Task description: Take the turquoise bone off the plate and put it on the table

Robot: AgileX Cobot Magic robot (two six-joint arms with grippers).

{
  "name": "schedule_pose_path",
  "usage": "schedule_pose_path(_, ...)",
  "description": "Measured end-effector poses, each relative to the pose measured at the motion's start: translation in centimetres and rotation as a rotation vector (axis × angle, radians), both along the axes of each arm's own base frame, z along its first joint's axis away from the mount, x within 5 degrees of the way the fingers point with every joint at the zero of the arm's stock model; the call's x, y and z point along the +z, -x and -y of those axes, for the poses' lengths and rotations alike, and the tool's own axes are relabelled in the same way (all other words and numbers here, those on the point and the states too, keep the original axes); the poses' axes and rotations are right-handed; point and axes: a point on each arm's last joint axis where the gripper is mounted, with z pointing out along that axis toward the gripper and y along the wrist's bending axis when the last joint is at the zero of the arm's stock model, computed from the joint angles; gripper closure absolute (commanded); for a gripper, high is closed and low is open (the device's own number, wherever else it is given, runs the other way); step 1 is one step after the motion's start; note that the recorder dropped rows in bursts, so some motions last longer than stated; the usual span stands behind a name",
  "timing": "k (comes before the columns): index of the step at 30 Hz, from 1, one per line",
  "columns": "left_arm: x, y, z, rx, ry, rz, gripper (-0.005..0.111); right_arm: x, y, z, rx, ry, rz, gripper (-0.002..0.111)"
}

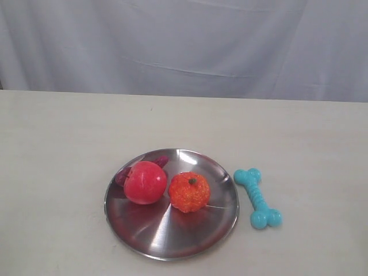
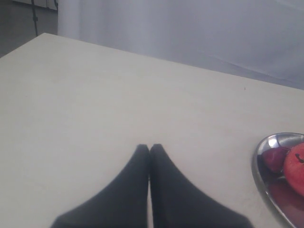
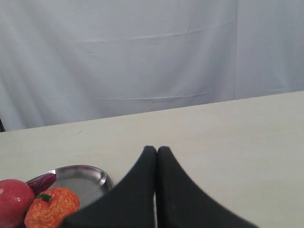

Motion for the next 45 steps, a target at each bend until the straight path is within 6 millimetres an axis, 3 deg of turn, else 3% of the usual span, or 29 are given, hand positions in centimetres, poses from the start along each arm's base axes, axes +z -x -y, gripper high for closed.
schedule_pose_path(9,0.0,0.0,0.0,0.0,0.0,0.0,0.107,-0.4,0.2,-0.1,0.01,0.085,-0.008,0.109)
schedule_pose_path(19,0.0,0.0,0.0,0.0,0.0,0.0,0.107,-2.1,0.6,0.0,0.023,0.159,-0.233,0.109)
schedule_pose_path(45,0.0,0.0,0.0,0.0,0.0,0.0,0.107,-2.5,1.0,-0.1,0.024,0.168,-0.261,0.109)
